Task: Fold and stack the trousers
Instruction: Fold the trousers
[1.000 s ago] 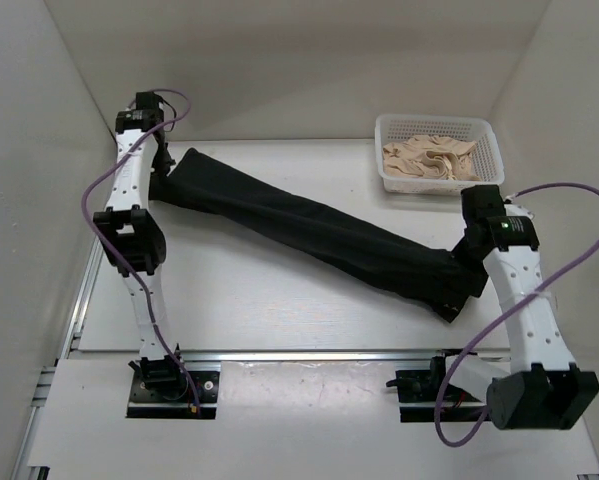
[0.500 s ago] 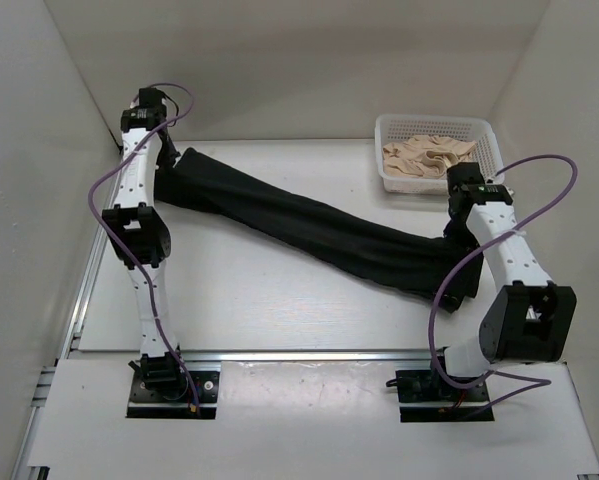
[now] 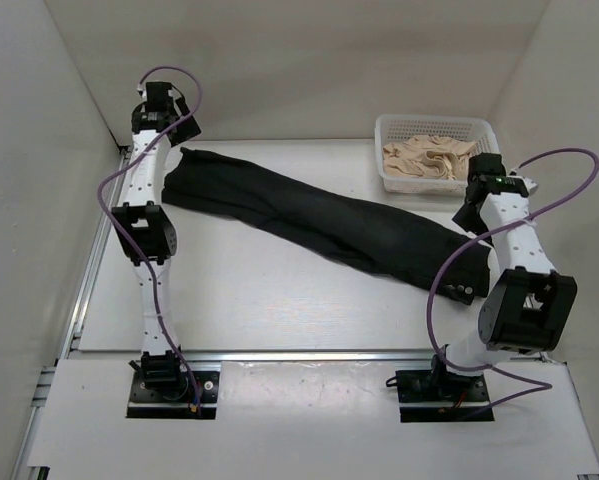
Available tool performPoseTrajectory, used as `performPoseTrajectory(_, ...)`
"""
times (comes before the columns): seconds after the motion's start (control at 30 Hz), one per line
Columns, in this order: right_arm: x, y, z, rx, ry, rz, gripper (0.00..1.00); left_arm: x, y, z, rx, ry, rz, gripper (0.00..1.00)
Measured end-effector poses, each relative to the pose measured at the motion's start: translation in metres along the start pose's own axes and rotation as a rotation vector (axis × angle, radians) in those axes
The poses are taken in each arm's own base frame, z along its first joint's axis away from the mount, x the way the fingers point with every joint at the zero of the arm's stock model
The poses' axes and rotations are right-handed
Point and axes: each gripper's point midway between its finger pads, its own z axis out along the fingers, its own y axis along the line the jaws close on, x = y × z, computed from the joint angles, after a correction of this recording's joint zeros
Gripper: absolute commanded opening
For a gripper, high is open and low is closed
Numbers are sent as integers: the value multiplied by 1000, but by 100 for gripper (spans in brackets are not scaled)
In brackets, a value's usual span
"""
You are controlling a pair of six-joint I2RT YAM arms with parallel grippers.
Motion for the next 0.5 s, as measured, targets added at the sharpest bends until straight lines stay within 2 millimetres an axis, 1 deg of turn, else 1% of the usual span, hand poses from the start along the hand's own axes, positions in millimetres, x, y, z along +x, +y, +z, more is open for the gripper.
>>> performPoseTrajectory(0.03,-2,-1,-4,-11,-11,2,94,-1,5,-6,-7,6,-1,93)
performPoseTrajectory(0.07,-5,-3,-9,-22,-23,6,94,-3,9,-14,-10,5,-3,72)
performPoseTrajectory(0.1,-7,-4,-16,-40,-39,12,89,-6,14,-24,-12,5,-8,28)
performPoseTrajectory(0.13,-9,-5,-22,-56,-51,17,88,-10,21,-34,-16,4,-13,13)
performPoseTrajectory(0.17,-10,-8,-27,-72,-65,24,86,-15,31,-45,-24,-1,-11,10)
performPoseTrajectory(0.2,-10,-11,-32,-85,-74,27,81,-19,40,-55,-31,-6,-11,10)
performPoseTrajectory(0.23,-8,-13,-36,-100,-79,27,80,-23,51,-65,-42,-12,-15,10)
performPoseTrajectory(0.27,-6,-15,-39,-110,-79,26,79,-27,59,-73,-48,-19,-18,15)
performPoseTrajectory(0.3,-3,-15,-40,-123,-73,24,79,-30,67,-78,-57,-21,-21,22)
performPoseTrajectory(0.33,1,-14,-40,-133,-64,21,79,-33,74,-80,-64,-24,-22,27)
performPoseTrajectory(0.37,7,-13,-39,-142,-47,14,77,-33,80,-79,-70,-19,-28,29)
performPoseTrajectory(0.4,11,-12,-37,-148,-32,7,77,-28,84,-73,-77,3,-27,33)
performPoseTrajectory(0.43,15,-11,-36,-153,-19,1,77,-22,86,-65,-84,27,-23,34)
performPoseTrajectory(0.47,20,-10,-35,-158,-3,-5,77,-16,86,-54,-89,47,-20,35)
performPoseTrajectory(0.5,22,-9,-34,-161,5,-8,76,-5,85,-40,-95,76,-17,41)
